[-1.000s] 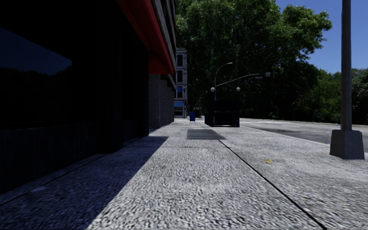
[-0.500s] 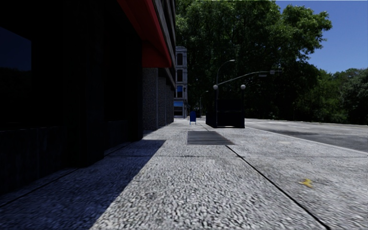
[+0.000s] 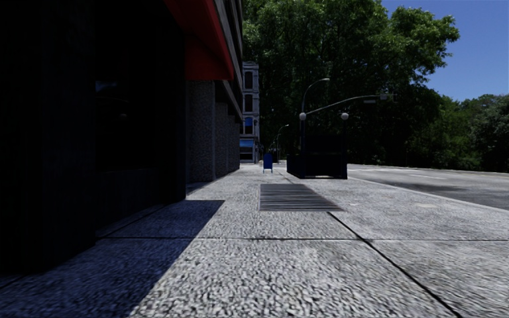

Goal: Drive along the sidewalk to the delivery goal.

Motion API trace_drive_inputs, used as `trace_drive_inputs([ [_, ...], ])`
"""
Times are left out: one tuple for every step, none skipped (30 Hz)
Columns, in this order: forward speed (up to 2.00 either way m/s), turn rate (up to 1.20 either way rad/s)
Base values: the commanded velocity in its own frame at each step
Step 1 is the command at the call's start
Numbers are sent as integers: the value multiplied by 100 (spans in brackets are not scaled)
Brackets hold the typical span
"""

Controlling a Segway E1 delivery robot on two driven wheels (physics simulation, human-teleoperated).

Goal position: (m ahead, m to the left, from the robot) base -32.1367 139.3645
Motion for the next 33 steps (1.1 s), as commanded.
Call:
trace_drive_inputs([
  [200,0],
  [200,0],
  [200,0],
  [200,0],
  [200,0],
  [200,0],
  [200,0],
  [200,0],
  [200,0],
  [200,0],
  [200,0],
  [200,0],
  [200,0],
  [200,0],
  [200,0],
  [200,0],
  [200,0],
  [200,0],
  [200,0],
  [200,0],
  [200,0],
  [200,0],
  [200,0],
  [200,0],
  [200,0],
  [200,0],
  [200,10],
  [200,37],
  [200,54],
  [200,59],
  [200,24],
  [200,4],
  [200,0],
])
